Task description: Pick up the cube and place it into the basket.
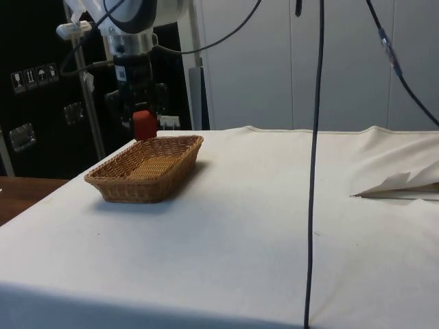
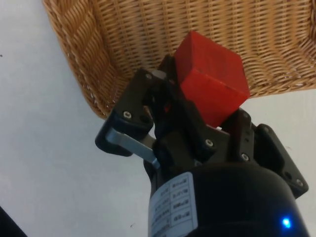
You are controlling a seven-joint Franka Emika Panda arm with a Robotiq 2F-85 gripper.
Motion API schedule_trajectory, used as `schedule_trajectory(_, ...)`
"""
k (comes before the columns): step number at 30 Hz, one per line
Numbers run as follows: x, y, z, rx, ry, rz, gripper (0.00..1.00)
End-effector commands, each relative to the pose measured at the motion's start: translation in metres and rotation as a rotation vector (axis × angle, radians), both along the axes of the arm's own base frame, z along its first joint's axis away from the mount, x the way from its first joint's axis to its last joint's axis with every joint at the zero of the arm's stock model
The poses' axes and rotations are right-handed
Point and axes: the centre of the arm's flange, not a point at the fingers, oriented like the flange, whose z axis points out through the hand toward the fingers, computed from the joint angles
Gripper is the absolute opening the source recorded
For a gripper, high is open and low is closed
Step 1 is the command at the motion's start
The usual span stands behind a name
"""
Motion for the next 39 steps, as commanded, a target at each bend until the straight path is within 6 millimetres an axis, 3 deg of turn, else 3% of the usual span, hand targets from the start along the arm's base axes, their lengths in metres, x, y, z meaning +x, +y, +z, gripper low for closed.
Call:
schedule_trajectory(1,0.0,0.001,0.001,0.008,0.004,0.001,0.0)
schedule_trajectory(17,0.0,-0.003,-0.004,-0.006,0.005,0.038,0.0)
schedule_trajectory(39,0.002,-0.002,-0.036,-0.023,0.022,0.23,0.0)
